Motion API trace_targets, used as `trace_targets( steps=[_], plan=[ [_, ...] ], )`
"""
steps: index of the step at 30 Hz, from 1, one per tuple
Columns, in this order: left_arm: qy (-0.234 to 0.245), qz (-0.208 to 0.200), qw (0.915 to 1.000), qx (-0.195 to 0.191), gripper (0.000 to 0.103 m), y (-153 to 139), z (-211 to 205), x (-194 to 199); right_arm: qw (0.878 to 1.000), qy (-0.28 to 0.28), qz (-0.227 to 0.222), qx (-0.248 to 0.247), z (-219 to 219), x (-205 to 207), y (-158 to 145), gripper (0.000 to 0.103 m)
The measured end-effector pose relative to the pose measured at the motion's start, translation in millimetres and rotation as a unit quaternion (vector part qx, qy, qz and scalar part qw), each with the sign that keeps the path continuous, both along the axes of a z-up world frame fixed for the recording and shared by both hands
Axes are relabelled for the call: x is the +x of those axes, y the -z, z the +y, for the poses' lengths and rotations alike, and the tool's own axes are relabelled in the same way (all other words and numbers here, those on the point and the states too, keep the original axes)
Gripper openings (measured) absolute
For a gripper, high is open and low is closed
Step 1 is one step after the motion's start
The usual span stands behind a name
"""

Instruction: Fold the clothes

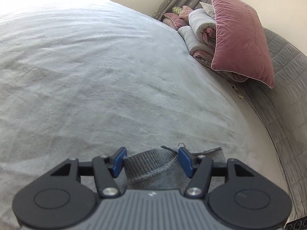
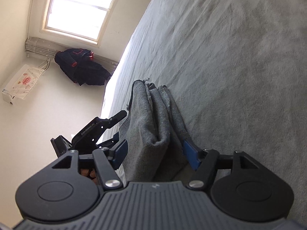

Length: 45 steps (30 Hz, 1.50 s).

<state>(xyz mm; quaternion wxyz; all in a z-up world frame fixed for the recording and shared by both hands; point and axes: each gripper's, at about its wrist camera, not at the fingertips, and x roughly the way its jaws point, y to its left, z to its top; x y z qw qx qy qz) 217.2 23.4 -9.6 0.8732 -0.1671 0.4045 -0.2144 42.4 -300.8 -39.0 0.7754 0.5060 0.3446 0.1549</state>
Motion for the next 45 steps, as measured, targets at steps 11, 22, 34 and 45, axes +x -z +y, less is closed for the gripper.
trace_targets(
  steps=[11, 22, 34, 45],
  plan=[
    [0.148, 0.017, 0.9889, 0.0, 0.072, 15, -32, 21, 0.997, 0.029, 0.061, 0.027, 14, -20, 4, 0.069],
    [0.11, 0.016, 0.9927, -0.046, 0.054, 31, -30, 9, 0.999, 0.043, -0.001, -0.007, 17, 1, 10, 0.055],
    [0.066, -0.02, 0.9954, -0.067, 0.026, -4, -58, -5, 0.998, 0.054, -0.022, 0.005, -1, 0, -10, 0.036],
    [0.091, -0.045, 0.9912, -0.085, 0.026, -34, -181, 13, 0.985, 0.147, -0.086, -0.017, -80, -16, -42, 0.035]
  ],
)
